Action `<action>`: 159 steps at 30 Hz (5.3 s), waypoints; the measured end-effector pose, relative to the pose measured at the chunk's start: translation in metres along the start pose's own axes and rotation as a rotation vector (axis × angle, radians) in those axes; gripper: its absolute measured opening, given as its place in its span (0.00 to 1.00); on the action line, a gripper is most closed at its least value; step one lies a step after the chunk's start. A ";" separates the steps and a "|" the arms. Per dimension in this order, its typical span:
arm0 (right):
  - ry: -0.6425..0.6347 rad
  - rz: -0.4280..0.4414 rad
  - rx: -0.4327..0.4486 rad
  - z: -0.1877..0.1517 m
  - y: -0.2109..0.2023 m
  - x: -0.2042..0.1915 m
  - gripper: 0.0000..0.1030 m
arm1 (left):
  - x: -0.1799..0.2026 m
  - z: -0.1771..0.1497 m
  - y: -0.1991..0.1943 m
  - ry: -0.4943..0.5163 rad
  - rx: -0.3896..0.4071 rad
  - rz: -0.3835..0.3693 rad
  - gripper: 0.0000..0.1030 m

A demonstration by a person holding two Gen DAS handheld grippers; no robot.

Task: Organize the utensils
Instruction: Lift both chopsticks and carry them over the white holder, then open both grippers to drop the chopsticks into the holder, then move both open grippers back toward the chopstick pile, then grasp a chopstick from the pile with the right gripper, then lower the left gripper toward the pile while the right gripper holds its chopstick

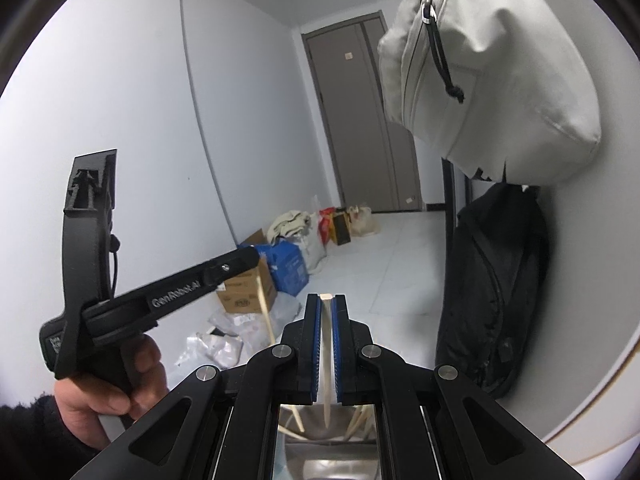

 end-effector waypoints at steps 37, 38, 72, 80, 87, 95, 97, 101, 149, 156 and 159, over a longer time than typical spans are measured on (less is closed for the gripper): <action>0.003 0.047 -0.146 -0.071 0.040 0.025 0.08 | 0.016 -0.057 0.015 0.147 -0.183 -0.243 0.02; 0.019 0.059 -0.148 -0.072 0.039 0.027 0.08 | 0.018 -0.056 0.017 0.148 -0.225 -0.283 0.03; 0.120 -0.025 0.004 -0.117 -0.080 -0.020 0.64 | -0.016 -0.085 -0.100 0.096 -0.053 0.087 0.72; 0.141 -0.028 -0.041 -0.146 -0.076 -0.030 0.68 | -0.032 -0.111 -0.117 0.074 -0.034 0.138 0.82; 0.145 -0.020 -0.107 -0.178 -0.068 -0.038 0.77 | -0.041 -0.137 -0.116 0.059 -0.037 0.171 0.89; 0.165 -0.022 -0.269 -0.223 -0.040 -0.038 0.77 | -0.066 -0.180 -0.090 0.036 -0.127 0.248 0.89; 0.174 -0.023 -0.312 -0.234 -0.030 -0.036 0.74 | -0.074 -0.185 -0.085 0.031 -0.163 0.270 0.89; 0.198 -0.033 -0.398 -0.250 -0.011 -0.031 0.63 | -0.089 -0.180 -0.085 -0.034 -0.191 0.260 0.89; 0.254 -0.081 -0.493 -0.249 0.040 -0.018 0.03 | -0.125 -0.204 -0.059 -0.134 -0.372 0.278 0.89; 0.254 0.013 -0.286 -0.219 0.001 -0.023 0.04 | -0.091 -0.234 -0.039 0.029 -0.477 0.293 0.89; 0.237 0.014 -0.272 -0.220 -0.006 -0.024 0.04 | -0.080 -0.245 -0.033 0.077 -0.518 0.283 0.89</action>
Point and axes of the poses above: each gripper's, at about its wrist camera, not at the fingertips, and y roughly the way its jaws point, x to its right, z to its top, the point moved 3 cm from there along y, roughly the way its jaws point, and after that the axes turned 13 degrees about z, right-handed, at the moved point
